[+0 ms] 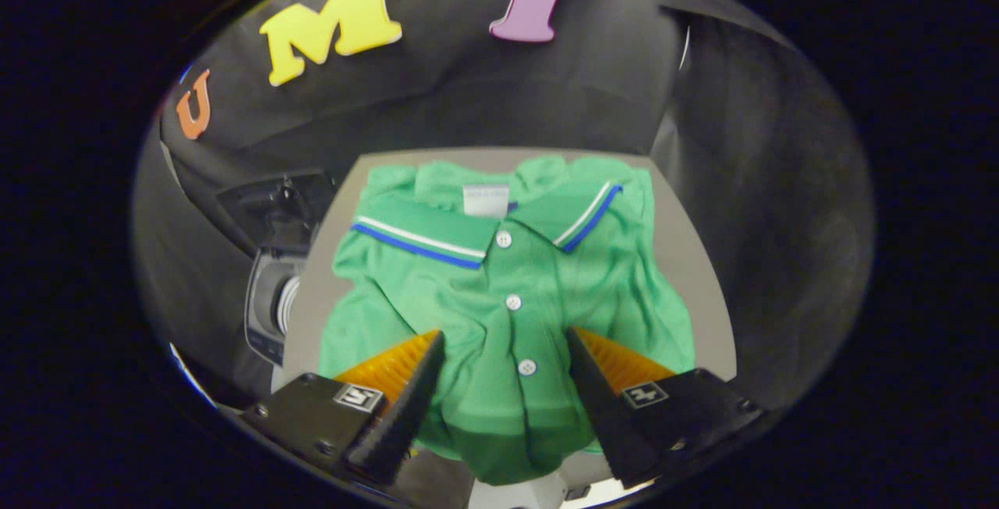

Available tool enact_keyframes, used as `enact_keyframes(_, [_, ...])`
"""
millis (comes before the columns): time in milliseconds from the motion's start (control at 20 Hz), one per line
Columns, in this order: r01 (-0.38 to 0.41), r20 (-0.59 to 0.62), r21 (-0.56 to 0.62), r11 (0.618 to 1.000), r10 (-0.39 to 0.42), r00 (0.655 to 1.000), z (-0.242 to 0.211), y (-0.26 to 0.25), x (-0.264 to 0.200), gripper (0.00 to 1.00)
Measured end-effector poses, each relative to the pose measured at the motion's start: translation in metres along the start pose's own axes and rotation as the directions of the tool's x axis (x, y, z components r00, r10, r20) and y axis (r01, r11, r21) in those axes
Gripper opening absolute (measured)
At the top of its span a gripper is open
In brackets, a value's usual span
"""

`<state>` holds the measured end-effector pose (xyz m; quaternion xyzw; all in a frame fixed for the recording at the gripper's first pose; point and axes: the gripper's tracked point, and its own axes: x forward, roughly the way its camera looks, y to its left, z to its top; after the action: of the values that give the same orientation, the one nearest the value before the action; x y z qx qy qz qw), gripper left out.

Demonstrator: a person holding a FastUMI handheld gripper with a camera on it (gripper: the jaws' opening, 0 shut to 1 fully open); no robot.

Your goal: Put the clothes into the washing machine and then close the washing machine lid.

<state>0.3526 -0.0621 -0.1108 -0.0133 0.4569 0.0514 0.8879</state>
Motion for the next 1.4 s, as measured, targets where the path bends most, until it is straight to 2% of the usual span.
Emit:
enact_keyframes(50, [-0.020, 0.024, -0.025, 0.999, 0.020, 1.000, 0.005, 0.000, -0.006, 0.65])
enact_keyframes(100, [-0.024, 0.045, 0.039, 0.999, 0.023, 0.999, 0.009, 0.004, 0.004, 0.47])
enact_keyframes(200, [-0.047, 0.059, 0.032, 0.998, 0.045, 0.997, 0.014, 0.007, -0.001, 0.11])
enact_keyframes(400, [-0.132, 0.203, 0.036, 0.991, 0.122, 0.972, 0.051, 0.024, -0.034, 0.07])
enact_keyframes(600, [-0.203, 0.258, -0.034, 0.979, 0.205, 0.944, 0.088, 0.055, -0.073, 0.06])
enact_keyframes(850, [-0.308, 0.295, -0.136, 0.942, 0.335, 0.895, 0.115, 0.120, -0.102, 0.06])
enact_keyframes(1000, [-0.367, 0.286, -0.207, 0.907, 0.415, 0.864, 0.124, 0.173, -0.115, 0.06])
enact_keyframes(1400, [-0.530, 0.193, -0.348, 0.773, 0.613, 0.767, 0.129, 0.325, -0.136, 0.06])
